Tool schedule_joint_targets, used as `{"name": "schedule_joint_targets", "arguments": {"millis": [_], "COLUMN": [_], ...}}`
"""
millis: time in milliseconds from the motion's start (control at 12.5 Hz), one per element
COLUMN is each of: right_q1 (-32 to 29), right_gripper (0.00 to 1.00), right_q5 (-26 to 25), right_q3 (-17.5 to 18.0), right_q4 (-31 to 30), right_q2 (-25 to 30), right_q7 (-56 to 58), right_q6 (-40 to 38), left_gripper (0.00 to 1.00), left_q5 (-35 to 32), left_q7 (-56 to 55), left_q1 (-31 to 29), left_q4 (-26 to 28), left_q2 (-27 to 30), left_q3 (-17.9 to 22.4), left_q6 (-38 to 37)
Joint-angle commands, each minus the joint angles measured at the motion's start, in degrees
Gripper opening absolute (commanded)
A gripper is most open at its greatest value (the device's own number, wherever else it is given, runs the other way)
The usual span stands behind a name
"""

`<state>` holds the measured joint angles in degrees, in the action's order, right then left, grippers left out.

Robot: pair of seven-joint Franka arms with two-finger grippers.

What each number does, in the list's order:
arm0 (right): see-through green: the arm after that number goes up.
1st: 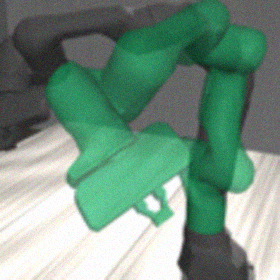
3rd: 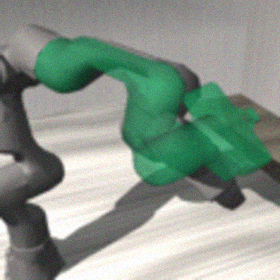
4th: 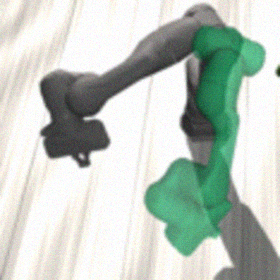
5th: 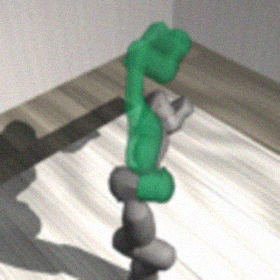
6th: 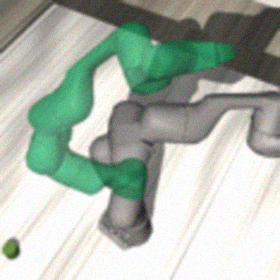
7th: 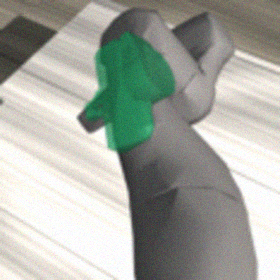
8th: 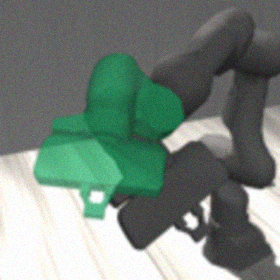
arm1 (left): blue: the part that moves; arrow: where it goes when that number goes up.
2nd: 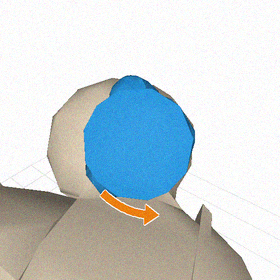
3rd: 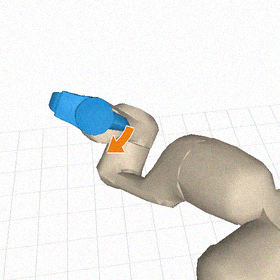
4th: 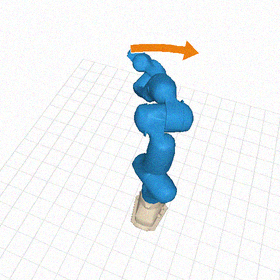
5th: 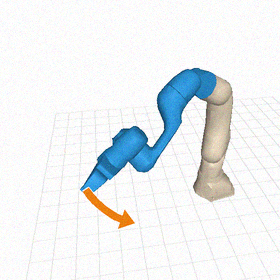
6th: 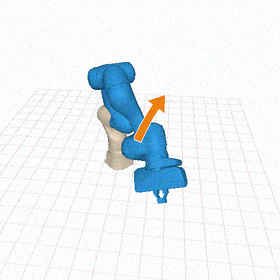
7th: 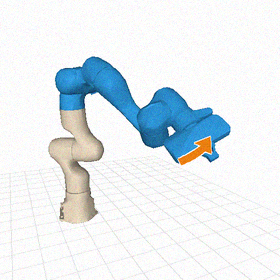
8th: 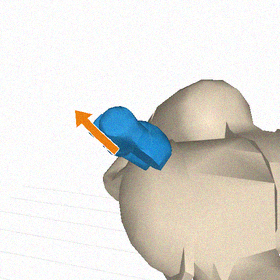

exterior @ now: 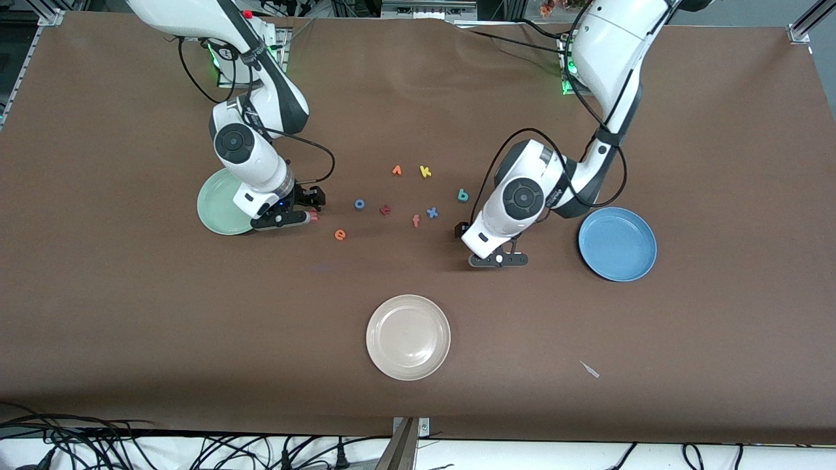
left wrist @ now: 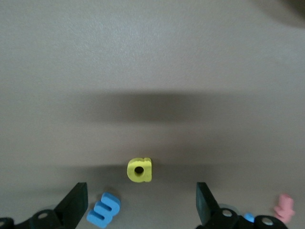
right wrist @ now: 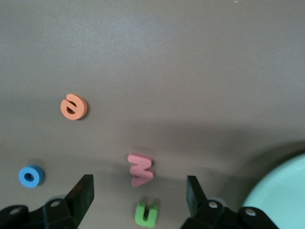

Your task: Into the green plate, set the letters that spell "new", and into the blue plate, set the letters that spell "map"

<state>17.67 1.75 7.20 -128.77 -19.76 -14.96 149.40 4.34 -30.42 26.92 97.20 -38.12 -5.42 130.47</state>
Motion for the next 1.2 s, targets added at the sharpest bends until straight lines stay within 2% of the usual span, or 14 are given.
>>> {"name": "schedule_joint_targets", "arguments": {"millis": [0,239,399,558,717,957,1116], "right_q1": [0.44,0.7,0.97,0.97,0.97,0.88,0.79], "right_gripper": [0.8,0.61,0.47,0.32,0.1,0.09,0.09], "right_q5": [0.18,0.09,0.09,-0.35,-0.44,-0.7,-0.7], "right_q3": [-0.08,-0.08,-0.08,-0.08,-0.08,-0.96,-4.46], "right_q4": [-1.74,-1.74,-1.66,-1.48,-1.31,-0.61,2.2], "right_q2": [-2.47,-3.79,-3.88,-4.32,-3.97,-0.82,2.34], "right_q7": [-0.69,-0.6,-0.6,-0.6,0.27,2.2,7.89], "right_q6": [5.88,6.52,6.6,6.6,6.52,1.97,-6.89], "left_gripper": [0.96,0.94,0.86,0.7,0.57,0.57,0.51], "left_q5": [-2.41,-3.37,-4.08,-4.08,-4.17,-4.25,-4.78], "left_q7": [-1.48,-1.22,-1.31,-1.31,-1.39,-1.39,-1.48], "left_q1": [1.03,1.12,1.12,1.12,1.3,1.3,1.3], "left_q4": [-0.52,-0.61,-0.7,-0.61,-0.43,-0.43,-0.52], "left_q2": [-1.52,-2.66,-2.84,-2.84,-2.84,-3.37,-3.72], "left_q3": [0.85,0.85,0.85,0.85,0.85,0.85,0.85], "left_q6": [2.5,2.68,2.69,2.69,2.6,2.69,2.69]}}
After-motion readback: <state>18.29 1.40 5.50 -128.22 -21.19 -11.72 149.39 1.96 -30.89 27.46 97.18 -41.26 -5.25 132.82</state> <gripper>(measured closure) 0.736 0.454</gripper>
